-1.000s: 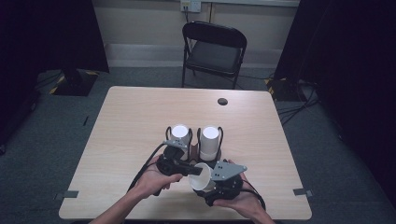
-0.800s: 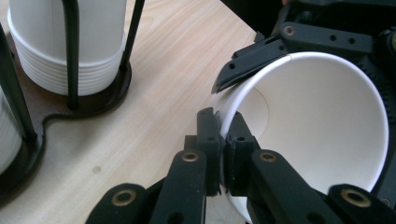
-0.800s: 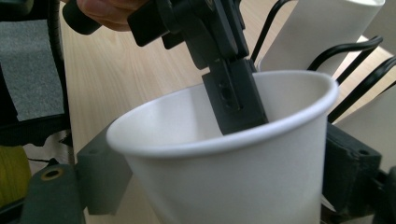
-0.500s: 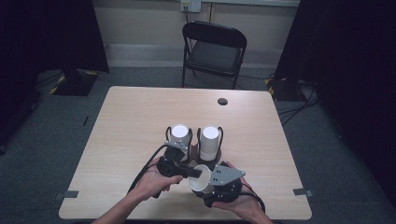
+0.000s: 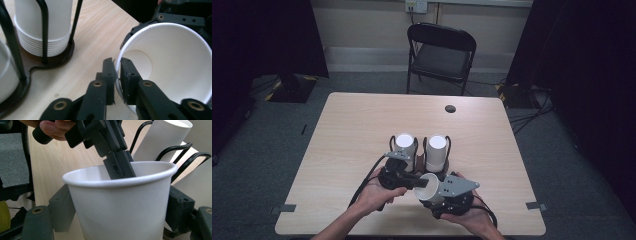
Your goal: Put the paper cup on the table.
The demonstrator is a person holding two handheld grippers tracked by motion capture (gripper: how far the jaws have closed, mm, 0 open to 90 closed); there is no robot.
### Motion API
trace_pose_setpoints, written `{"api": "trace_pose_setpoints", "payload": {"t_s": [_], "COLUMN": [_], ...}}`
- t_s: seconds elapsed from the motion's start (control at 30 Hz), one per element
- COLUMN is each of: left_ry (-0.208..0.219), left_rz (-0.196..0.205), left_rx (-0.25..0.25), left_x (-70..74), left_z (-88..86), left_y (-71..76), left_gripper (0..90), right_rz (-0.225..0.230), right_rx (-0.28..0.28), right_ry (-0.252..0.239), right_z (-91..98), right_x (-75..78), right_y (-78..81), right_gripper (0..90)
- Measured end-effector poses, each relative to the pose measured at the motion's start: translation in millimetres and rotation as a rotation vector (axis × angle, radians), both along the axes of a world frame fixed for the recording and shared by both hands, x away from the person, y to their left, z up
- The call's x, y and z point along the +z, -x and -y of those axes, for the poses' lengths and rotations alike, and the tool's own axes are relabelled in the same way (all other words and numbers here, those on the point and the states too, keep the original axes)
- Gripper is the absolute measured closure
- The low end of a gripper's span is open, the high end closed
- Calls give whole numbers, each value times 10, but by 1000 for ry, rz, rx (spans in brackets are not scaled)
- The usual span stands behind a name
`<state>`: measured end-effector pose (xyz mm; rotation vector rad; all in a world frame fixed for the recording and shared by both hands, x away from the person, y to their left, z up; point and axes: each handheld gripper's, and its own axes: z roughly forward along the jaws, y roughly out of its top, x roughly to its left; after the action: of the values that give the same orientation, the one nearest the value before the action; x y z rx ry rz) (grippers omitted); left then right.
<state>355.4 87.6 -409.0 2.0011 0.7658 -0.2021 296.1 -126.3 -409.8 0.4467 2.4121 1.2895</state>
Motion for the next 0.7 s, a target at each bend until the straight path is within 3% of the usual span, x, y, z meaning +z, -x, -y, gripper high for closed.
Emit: {"api": "trace_pose_setpoints", "payload": {"t_s": [0.2, 0.3, 0.7], "left_ry": [10, 35, 44], "left_rz": [9, 1, 64], "left_rx": [12, 40, 63], "left_x": [-6, -23, -44], "left_z": [-13, -11, -43], "left_y": [-2, -21, -2], "left_gripper": [763, 728, 569], "right_rz": [-5, -11, -39], "right_rx": [-5, -15, -36], "right_ry": [-8, -16, -47], "right_z": [19, 33, 83], "right_x": [7, 10, 23], "right_y": [-6, -19, -25], "right_gripper": [237, 238, 239]}}
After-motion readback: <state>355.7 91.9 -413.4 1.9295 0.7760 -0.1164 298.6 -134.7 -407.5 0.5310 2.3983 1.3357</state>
